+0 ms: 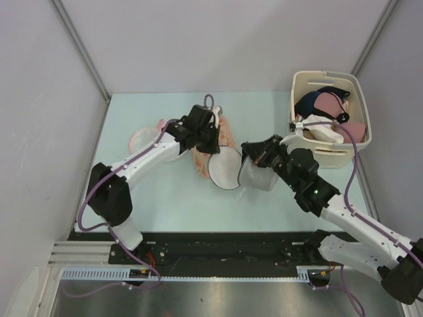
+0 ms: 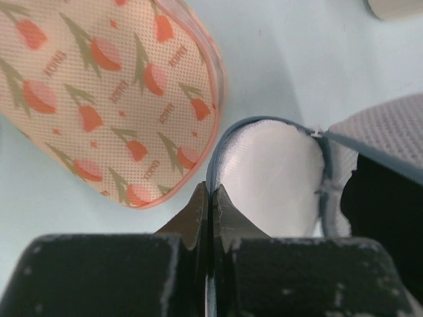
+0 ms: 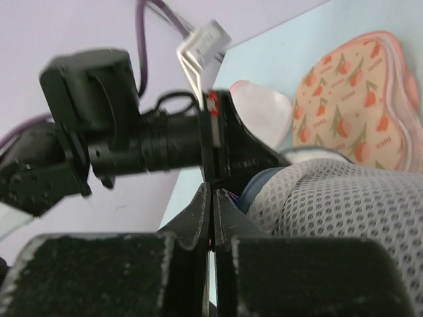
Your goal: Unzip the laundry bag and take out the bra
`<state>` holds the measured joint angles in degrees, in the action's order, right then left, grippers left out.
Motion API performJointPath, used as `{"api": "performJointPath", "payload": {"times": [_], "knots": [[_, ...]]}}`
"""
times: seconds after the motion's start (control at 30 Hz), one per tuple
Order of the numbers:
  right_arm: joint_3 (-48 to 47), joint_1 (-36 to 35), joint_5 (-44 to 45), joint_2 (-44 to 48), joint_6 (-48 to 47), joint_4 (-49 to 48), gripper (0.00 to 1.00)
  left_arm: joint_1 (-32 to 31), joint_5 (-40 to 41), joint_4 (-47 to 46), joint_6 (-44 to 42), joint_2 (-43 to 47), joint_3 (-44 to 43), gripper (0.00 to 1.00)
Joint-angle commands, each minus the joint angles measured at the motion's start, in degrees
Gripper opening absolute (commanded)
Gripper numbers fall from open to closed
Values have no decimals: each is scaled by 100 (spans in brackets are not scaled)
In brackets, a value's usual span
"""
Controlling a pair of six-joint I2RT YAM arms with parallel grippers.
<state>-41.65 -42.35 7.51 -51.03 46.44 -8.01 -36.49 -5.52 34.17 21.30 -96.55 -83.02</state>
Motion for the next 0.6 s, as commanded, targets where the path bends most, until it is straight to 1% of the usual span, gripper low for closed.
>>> {"api": "performJointPath", "payload": {"times": [0.0,0.1,0.2,0.27,0.33,0.4,0.47,0.57], "knots": [[-537,235,-601,-590,111,-1044,0,-287,-388,-288,199,215,260,0],[-669,332,-689,-1153,111,-1141,0,-499,-449,-341,225,391,322,0],[-678,429,-689,-1698,129,-1150,0,-508,-669,-403,287,593,392,0],[-669,560,-681,-1893,190,-1202,0,-508,-714,-516,296,795,489,0],[-678,683,-1170,-2077,330,-1369,0,-482,-810,-657,348,919,646,0],[-695,728,-1287,-2017,401,-1396,0,-412,-880,-736,410,989,726,0],[-704,710,-1445,-1772,436,-1405,0,-333,-1021,-789,454,972,840,0],[-704,623,-1542,-1280,533,-1414,0,-192,-1022,-895,480,902,981,0]]}}
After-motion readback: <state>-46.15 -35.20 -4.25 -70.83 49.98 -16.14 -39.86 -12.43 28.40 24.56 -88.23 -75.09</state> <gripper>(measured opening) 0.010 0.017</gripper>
